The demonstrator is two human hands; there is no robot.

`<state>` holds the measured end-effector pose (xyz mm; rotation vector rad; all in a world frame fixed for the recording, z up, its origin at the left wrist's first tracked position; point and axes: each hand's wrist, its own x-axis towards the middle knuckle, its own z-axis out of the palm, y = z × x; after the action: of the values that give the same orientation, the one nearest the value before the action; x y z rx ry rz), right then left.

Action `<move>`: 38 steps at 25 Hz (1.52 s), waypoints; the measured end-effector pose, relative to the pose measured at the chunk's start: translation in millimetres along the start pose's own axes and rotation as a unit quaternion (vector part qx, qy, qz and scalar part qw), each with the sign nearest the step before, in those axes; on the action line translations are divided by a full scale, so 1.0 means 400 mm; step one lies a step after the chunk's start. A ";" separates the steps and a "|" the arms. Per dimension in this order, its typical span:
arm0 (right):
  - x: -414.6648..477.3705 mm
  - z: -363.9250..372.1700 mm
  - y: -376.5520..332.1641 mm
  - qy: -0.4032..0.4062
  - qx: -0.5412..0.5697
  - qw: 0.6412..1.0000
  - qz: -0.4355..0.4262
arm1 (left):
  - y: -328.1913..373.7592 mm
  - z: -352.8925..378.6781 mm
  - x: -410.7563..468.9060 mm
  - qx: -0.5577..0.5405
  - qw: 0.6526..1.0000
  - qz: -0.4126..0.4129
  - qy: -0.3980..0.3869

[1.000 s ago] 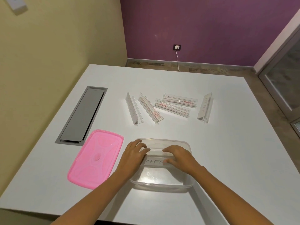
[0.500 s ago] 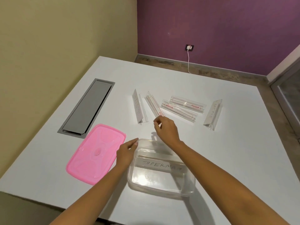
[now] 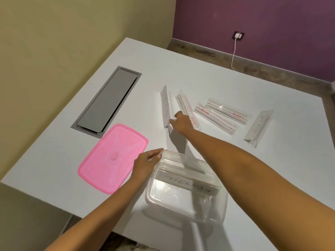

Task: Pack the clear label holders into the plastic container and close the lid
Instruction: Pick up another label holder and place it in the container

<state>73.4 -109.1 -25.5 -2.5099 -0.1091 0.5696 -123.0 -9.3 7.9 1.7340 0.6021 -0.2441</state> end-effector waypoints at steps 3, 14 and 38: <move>0.020 0.006 0.010 -0.015 0.022 1.000 0.013 | -0.003 -0.003 0.006 -0.012 1.000 -0.010 -0.007; -0.022 -0.038 0.029 0.050 0.194 0.978 0.064 | -0.006 0.002 0.004 0.000 1.000 -0.008 0.003; -0.549 -0.310 0.104 0.420 -0.005 0.892 -0.168 | 0.298 0.148 -0.102 0.270 0.881 0.386 0.037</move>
<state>-75.4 -249.5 127.8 -2.4409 -0.2068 -0.6671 -86.9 -93.3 112.6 2.3876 -0.1699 0.2497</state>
